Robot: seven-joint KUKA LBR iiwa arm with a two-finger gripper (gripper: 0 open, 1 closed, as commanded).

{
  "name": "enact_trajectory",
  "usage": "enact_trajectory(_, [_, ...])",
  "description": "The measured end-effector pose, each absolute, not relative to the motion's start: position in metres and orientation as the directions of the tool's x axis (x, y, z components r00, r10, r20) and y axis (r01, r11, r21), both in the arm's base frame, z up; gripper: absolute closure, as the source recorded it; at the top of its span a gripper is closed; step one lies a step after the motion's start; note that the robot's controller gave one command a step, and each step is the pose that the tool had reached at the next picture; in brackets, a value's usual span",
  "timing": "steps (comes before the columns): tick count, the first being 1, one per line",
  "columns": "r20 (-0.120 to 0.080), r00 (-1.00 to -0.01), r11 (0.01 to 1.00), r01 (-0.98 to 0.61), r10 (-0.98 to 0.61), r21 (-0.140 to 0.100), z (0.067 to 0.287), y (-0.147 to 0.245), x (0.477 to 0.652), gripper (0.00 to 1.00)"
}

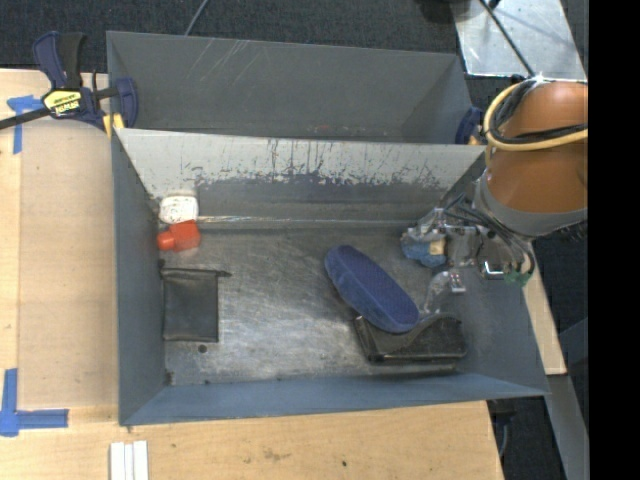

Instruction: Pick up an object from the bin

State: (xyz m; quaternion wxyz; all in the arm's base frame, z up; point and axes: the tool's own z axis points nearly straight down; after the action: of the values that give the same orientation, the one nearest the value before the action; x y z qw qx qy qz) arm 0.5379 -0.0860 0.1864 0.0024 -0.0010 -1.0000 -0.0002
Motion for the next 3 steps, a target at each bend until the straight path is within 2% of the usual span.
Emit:
enact_trajectory(1, [-0.012,-0.992,0.992,0.126,0.126,-0.002,0.087,-0.019,0.569,0.0])
enact_trajectory(2, [-0.003,-0.965,0.965,0.261,0.261,0.001,0.102,-0.02,0.551,0.0])
enact_trajectory(3, [-0.008,-0.924,0.924,0.382,0.382,0.002,0.102,-0.012,0.533,0.0])
